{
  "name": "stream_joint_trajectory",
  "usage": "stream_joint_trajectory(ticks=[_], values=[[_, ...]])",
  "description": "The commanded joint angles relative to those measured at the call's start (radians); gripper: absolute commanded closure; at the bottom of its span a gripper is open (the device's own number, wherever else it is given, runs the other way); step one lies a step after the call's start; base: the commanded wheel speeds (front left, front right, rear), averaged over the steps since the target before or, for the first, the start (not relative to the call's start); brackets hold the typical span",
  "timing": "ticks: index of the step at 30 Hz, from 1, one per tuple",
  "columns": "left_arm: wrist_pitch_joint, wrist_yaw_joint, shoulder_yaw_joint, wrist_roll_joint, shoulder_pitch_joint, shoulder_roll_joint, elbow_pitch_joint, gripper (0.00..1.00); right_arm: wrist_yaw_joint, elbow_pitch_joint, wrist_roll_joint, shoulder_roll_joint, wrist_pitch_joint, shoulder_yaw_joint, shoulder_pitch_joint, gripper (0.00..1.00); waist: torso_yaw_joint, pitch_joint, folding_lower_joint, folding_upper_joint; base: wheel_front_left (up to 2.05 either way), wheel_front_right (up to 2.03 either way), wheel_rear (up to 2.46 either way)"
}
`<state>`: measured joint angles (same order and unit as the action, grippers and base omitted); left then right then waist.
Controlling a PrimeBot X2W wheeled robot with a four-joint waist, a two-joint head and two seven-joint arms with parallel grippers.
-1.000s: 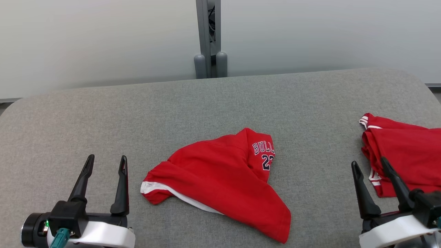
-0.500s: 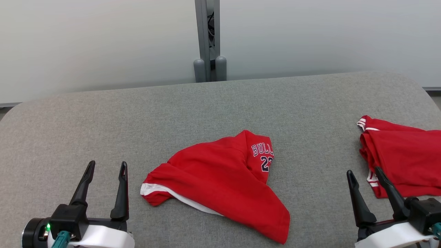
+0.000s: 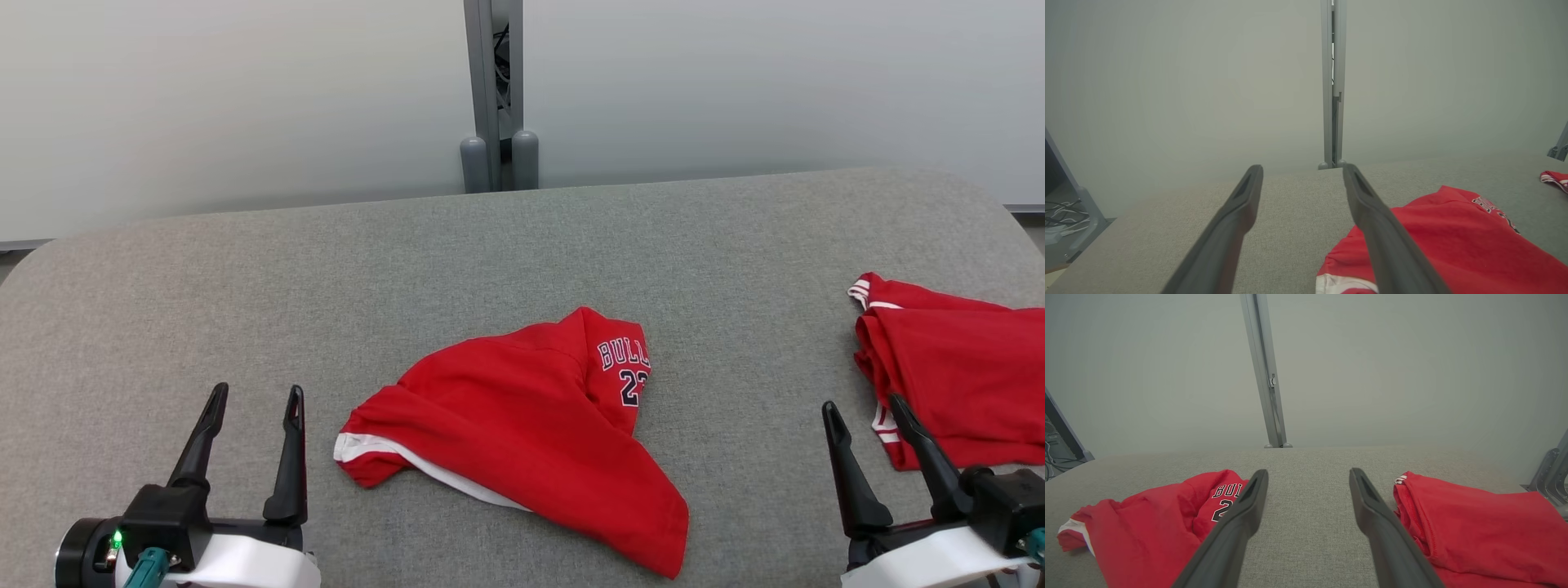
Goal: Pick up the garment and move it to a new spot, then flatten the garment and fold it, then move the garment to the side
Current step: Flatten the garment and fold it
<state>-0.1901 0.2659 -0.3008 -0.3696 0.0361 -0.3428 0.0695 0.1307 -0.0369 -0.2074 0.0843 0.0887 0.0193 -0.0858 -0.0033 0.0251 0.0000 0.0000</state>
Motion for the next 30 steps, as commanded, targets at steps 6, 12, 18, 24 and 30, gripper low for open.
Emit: stream_joint_trajectory(ticks=[6, 12, 18, 24, 30], values=[[-0.007, 0.009, 0.0, -0.006, -0.008, -0.009, -0.004, 0.0, 0.0, 0.0, 0.004, 0.008, 0.007, 0.013, 0.016, 0.0, 0.001, -0.003, 0.0, 0.0, 0.0, 0.0, 0.0], [-0.007, 0.0, -0.011, 0.0, -0.033, -0.008, -0.002, 0.0, 0.0, 0.044, 0.008, 0.077, -0.077, 0.199, 0.034, 0.0, 0.02, 0.019, 0.0, 0.0, 0.0, 0.0, 0.0], [-0.016, -0.01, -0.025, -0.001, -0.057, 0.006, -0.009, 0.0, 0.0, 0.115, -0.05, 0.114, -0.168, 0.328, 0.032, 0.0, 0.053, 0.061, 0.0, 0.0, 0.0, 0.0, 0.0], [-0.029, -0.019, -0.038, -0.004, -0.084, 0.023, -0.028, 0.0, 0.0, 0.152, -0.116, 0.13, -0.22, 0.365, 0.04, 0.0, 0.074, 0.104, 0.0, 0.0, 0.0, 0.0, 0.0], [-0.041, -0.026, -0.041, -0.009, -0.113, 0.033, -0.055, 0.0, 0.0, 0.13, -0.165, 0.137, -0.196, 0.373, 0.073, 1.0, 0.075, 0.132, 0.0, 0.0, 0.0, 0.0, 0.0]])
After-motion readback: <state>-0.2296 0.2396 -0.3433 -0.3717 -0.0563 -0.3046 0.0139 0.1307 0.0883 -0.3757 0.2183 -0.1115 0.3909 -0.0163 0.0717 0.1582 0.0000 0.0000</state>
